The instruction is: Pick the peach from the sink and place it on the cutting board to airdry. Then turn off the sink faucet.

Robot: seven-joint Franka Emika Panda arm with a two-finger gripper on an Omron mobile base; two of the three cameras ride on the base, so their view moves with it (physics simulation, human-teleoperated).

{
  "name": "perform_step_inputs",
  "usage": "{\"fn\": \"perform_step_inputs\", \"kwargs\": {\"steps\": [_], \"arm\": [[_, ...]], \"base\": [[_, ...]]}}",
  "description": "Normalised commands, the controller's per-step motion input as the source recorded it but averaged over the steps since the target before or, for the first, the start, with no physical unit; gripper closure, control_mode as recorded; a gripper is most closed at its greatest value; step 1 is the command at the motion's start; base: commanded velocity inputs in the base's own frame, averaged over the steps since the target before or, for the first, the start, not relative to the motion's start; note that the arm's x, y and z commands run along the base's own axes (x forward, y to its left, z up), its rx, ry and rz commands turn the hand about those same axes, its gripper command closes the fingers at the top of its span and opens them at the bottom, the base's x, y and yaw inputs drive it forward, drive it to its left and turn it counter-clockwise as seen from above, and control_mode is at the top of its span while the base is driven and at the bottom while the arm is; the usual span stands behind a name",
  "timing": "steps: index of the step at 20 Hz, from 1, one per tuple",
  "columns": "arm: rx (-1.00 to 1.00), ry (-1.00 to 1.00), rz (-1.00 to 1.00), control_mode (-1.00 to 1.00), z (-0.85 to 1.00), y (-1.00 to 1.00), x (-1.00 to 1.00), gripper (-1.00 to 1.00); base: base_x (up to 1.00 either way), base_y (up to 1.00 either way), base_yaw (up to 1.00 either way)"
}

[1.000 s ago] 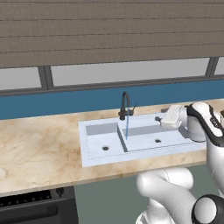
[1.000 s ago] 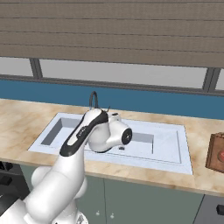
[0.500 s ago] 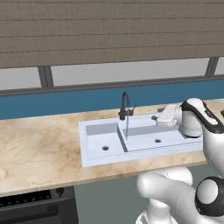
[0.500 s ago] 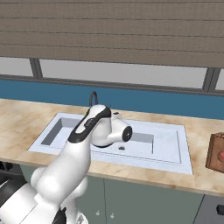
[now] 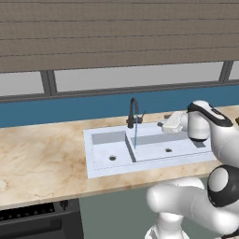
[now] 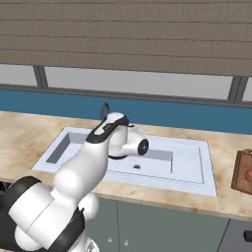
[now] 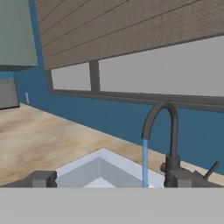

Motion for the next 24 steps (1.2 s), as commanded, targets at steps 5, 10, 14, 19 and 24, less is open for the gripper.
{"fn": "perform_step_inputs", "kwargs": {"steps": [5,10,14,19,24], "arm": [[0.00,0.03,0.00,-1.00,-0.22,0.00,0.32,-1.00],[0.00,0.01,0.00,-1.00,-0.16,0.00,0.34,-1.00],[0.00,0.00,0.00,-1.00,-0.07,0.00,0.22,-1.00],[0.00,0.00,0.01,-1.00,-0.02,0.00,0.13,-1.00],[0.00,0.00,0.01,-1.00,-0.02,0.00,0.20,-1.00]], "base": [[0.00,0.00,0.00],[0.00,0.00,0.00],[0.00,0.00,0.00],[0.00,0.00,0.00],[0.00,0.00,0.00]]}}
